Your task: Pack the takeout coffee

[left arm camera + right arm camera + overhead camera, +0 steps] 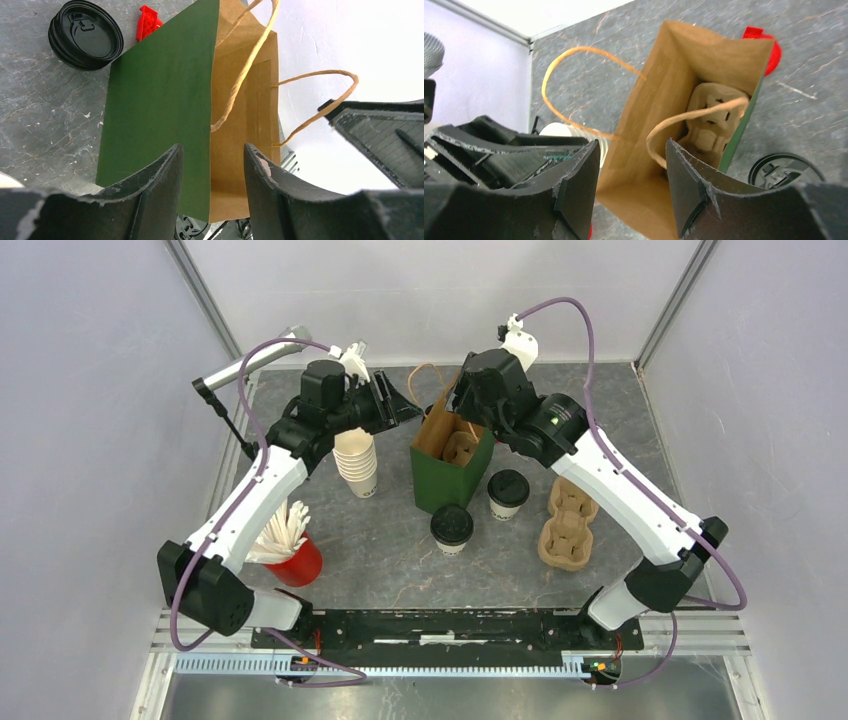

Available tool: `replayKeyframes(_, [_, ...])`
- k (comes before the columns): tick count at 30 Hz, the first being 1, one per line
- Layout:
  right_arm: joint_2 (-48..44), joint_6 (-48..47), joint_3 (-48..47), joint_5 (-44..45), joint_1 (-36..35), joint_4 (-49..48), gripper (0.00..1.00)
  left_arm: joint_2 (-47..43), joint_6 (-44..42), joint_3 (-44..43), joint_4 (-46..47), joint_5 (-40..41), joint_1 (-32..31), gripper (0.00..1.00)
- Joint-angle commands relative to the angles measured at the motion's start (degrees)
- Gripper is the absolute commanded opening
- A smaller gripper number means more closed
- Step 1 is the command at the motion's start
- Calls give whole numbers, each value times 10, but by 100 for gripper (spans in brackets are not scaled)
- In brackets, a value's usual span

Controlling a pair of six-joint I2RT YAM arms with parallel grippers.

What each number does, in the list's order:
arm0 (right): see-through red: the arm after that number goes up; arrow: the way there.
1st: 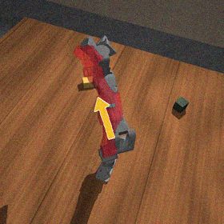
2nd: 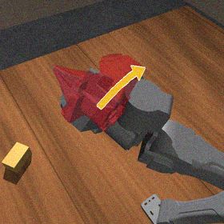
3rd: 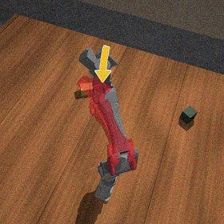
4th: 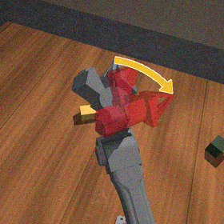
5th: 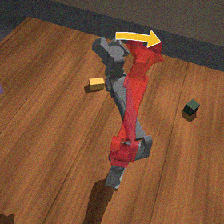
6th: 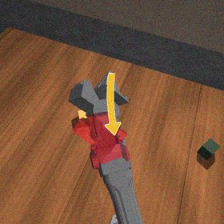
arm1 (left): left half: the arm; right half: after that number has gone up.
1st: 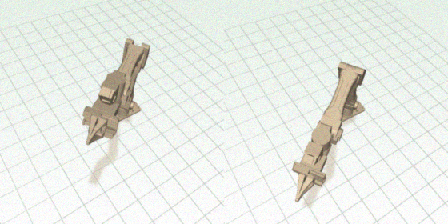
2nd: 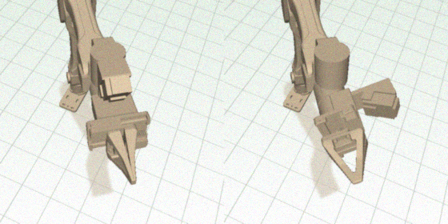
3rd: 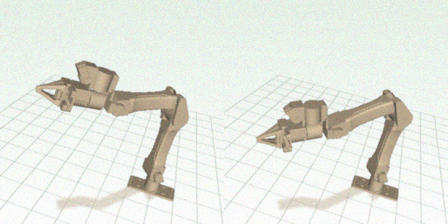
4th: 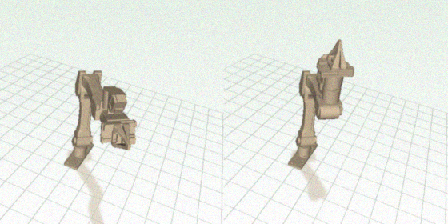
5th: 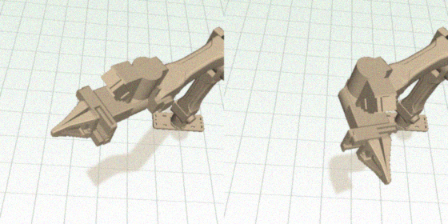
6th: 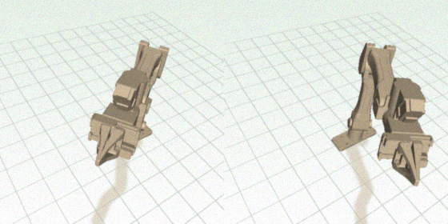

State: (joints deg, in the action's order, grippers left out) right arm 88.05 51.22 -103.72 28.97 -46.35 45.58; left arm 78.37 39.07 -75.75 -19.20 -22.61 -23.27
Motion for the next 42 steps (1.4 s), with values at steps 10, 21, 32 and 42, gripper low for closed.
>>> replayKeyframes(10, [34,-92,-53,86,1,6,55,37,-3,-38,56,-5,-2,55])
replayKeyframes(21, [-76,-143,87,8,2,-58,14,53,-4,-47,41,13,-2,5])
replayKeyframes(32, [-271,-198,373,-116,39,-245,9,56,-7,-48,9,31,-2,2])
replayKeyframes(42, [-318,-175,443,-142,79,-314,10,54,-3,-46,14,28,-2,2])
